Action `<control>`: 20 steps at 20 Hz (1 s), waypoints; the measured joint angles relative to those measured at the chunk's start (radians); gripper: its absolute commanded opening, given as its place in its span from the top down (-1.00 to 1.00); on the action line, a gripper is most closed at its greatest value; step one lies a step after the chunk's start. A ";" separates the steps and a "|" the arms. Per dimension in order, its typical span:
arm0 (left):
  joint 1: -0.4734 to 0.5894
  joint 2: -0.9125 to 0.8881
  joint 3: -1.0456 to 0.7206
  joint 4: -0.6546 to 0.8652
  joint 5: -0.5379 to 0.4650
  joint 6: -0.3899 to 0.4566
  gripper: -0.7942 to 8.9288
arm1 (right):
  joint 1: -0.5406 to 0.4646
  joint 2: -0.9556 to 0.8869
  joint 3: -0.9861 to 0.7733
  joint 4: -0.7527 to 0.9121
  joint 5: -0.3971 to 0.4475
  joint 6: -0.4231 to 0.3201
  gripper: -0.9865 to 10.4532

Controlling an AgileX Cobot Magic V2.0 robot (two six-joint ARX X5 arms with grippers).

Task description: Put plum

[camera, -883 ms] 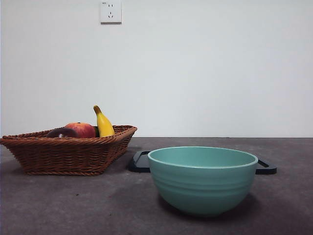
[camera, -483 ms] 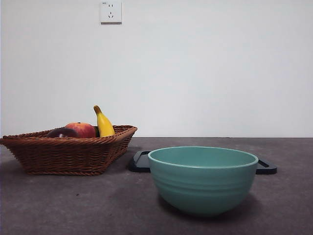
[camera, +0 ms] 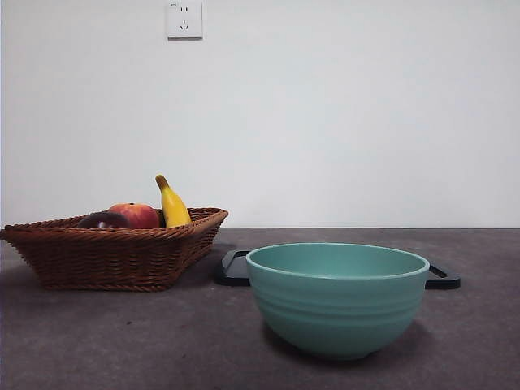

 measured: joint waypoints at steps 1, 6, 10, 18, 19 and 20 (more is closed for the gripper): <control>-0.007 0.000 0.001 -0.002 0.000 0.008 0.82 | 0.018 0.003 0.000 -0.009 0.000 -0.006 0.81; -0.011 -0.001 0.002 -0.001 0.000 0.026 0.79 | 0.051 0.003 0.000 -0.013 0.000 -0.024 0.80; -0.011 -0.001 0.002 -0.001 0.000 0.026 0.23 | 0.051 0.003 0.000 -0.013 0.000 -0.024 0.35; -0.011 -0.001 0.002 0.000 0.000 0.026 -0.08 | 0.051 0.003 0.000 -0.013 0.001 -0.020 0.11; -0.011 -0.001 0.002 0.003 0.000 0.025 -0.08 | 0.051 0.003 0.000 -0.013 0.000 -0.019 0.11; -0.011 -0.001 0.002 0.012 0.000 0.025 -0.08 | 0.051 0.003 0.000 -0.013 0.000 -0.019 0.11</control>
